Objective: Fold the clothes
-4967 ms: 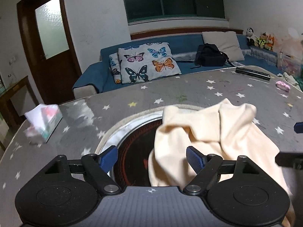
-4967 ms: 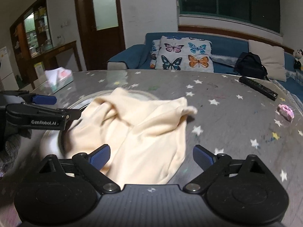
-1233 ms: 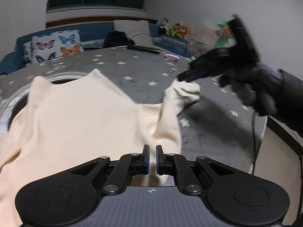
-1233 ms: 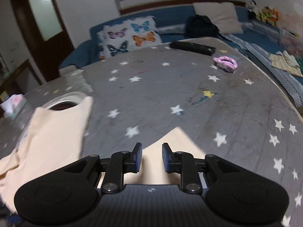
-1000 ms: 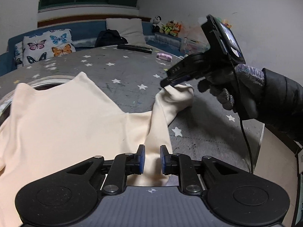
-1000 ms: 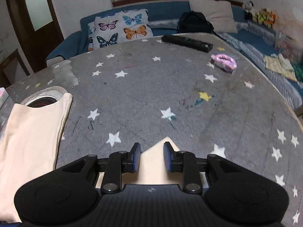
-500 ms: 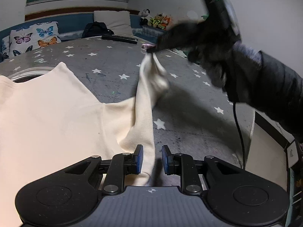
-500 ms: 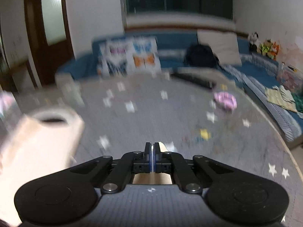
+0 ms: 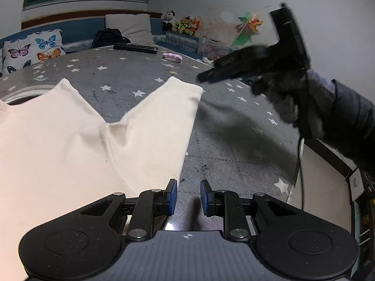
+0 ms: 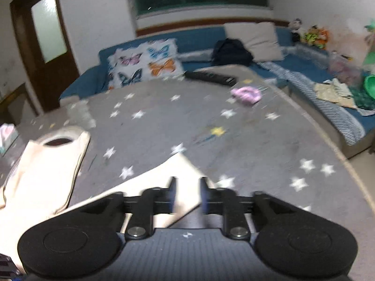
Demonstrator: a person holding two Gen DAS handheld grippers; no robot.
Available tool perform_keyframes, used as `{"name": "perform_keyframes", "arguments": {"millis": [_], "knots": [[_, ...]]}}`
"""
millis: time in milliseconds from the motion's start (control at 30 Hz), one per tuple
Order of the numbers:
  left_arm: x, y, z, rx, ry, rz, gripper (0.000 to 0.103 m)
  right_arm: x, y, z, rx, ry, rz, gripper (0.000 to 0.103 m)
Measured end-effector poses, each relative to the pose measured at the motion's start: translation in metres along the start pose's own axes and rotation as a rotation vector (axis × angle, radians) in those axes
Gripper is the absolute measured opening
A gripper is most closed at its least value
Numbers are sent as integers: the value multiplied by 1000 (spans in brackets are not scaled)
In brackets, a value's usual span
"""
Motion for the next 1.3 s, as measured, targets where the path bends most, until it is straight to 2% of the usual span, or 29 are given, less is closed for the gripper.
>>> {"name": "perform_keyframes", "arguments": {"millis": [100, 200, 300, 433, 500, 600, 667, 767, 933, 1200, 1267, 1300], "knots": [[-12, -3, 7, -13, -38, -28, 26, 23, 4, 14, -49, 17, 19, 27], [-32, -7, 23, -34, -111, -67, 27, 33, 8, 17, -65, 50, 34, 27], [-53, -10, 49, -71, -208, -103, 27, 31, 8, 15, -84, 102, 59, 27], [-71, -15, 99, -158, -381, -116, 27, 29, 2, 21, -127, 139, 70, 27], [-76, -19, 128, -219, -462, -108, 27, 26, -4, 32, -144, 97, 50, 27], [-80, -24, 167, -263, -574, -104, 26, 28, -18, 58, -161, -39, 43, 27], [-79, -28, 193, -291, -619, -91, 25, 34, -27, 78, -179, -119, 51, 26], [-68, -32, 221, -316, -650, -58, 25, 51, -38, 108, -204, -196, 56, 26], [-49, -34, 239, -285, -617, -10, 26, 86, -54, 144, -187, -274, 80, 26], [-41, -39, 252, -286, -583, -7, 26, 138, -63, 175, -196, -256, 96, 25], [-43, -41, 254, -286, -588, -9, 26, 141, -62, 176, -204, -245, 93, 8], [-43, -41, 256, -285, -591, -11, 26, 140, -61, 176, -214, -234, 85, 4]]}}
Point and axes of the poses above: each gripper's, at about its wrist camera, not at the fingertips, and x roughly the way its jaws point, z to its left, y to its underside, the point moved 2 cm from there along x, roughly the way its jaws point, and after that the axes turned 1 degree about z, right-handed, at the moved point
